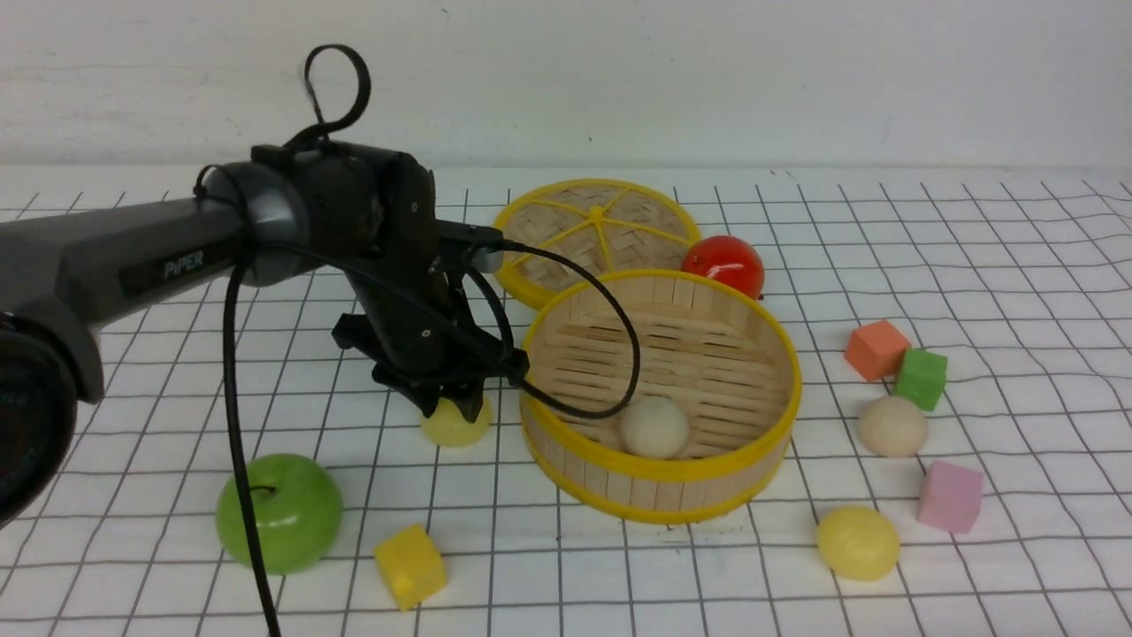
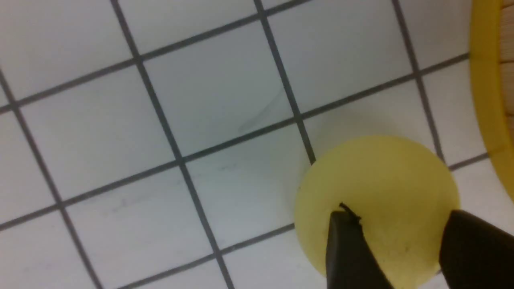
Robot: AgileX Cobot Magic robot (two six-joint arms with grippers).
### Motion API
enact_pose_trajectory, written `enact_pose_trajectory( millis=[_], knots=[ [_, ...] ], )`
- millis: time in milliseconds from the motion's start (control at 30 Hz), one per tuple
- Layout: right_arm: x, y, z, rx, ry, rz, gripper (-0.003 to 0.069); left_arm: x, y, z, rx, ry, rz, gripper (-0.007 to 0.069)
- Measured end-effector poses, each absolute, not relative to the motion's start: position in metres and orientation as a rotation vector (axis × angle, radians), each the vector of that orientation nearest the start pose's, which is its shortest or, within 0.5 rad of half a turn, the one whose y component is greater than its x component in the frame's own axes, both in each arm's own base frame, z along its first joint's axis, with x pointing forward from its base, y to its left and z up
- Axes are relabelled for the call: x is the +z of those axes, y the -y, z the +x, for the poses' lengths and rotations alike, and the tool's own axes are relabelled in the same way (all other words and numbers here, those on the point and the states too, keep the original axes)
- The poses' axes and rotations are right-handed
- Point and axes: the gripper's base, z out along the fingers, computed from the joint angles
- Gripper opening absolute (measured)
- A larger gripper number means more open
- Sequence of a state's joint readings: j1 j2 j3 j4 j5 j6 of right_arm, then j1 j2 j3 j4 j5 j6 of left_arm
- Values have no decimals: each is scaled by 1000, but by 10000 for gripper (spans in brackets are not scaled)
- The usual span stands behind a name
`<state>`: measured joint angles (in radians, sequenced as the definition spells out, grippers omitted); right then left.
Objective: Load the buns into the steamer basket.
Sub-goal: Use the left arm to grab a steamed stuffed bun, then use the left arm to put the steamed stuffed bun into the steamer
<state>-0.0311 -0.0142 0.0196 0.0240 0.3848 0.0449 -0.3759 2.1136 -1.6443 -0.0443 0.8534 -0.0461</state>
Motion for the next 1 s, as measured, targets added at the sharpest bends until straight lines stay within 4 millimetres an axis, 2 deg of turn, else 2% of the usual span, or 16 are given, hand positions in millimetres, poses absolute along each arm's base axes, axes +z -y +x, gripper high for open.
enact_pose_trajectory(
  millis=[200, 267, 333, 367, 400, 467, 533, 633, 667, 700, 733, 833, 900, 933, 967, 1000],
  knots=[
    [173, 1, 52, 33, -1872, 86, 241, 181, 168, 419, -150, -2785, 431, 304],
    [173, 1, 52, 33, -1872, 86, 241, 182, 169, 419, -151, -2781, 429, 255],
    [173, 1, 52, 33, -1872, 86, 241, 183, 168, 419, -151, -2783, 427, 145],
    [173, 1, 52, 33, -1872, 86, 241, 184, 168, 419, -151, -2783, 427, 133],
    [173, 1, 52, 33, -1872, 86, 241, 187, 168, 417, -150, -2784, 428, 48],
    [173, 1, 52, 33, -1872, 86, 241, 197, 166, 414, -148, -2776, 431, -5],
    [173, 1, 52, 33, -1872, 86, 241, 212, 164, 410, -149, -2769, 432, -13],
    [173, 1, 52, 33, -1872, 86, 241, 242, 163, 399, -161, -2736, 435, -13],
    [173, 1, 52, 33, -1872, 86, 241, 268, 164, 389, -178, -2678, 446, -13],
    [173, 1, 52, 33, -1872, 86, 241, 268, 165, 389, -178, -2678, 450, -13],
    [173, 1, 52, 33, -1872, 86, 241, 293, 172, 377, -206, -2611, 485, -13],
    [173, 1, 52, 33, -1872, 86, 241, 307, 190, 368, -258, -2551, 547, -13],
    [173, 1, 52, 33, -1872, 86, 241, 307, 205, 365, -289, -2516, 590, -13],
    [173, 1, 52, 33, -1872, 86, 241, 301, 221, 366, -311, -2476, 631, -13],
    [173, 1, 52, 33, -1872, 86, 241, 300, 224, 366, -315, -2462, 639, -13],
    [173, 1, 52, 33, -1872, 86, 241, 289, 237, 371, -330, -2430, 658, -13]
  ],
)
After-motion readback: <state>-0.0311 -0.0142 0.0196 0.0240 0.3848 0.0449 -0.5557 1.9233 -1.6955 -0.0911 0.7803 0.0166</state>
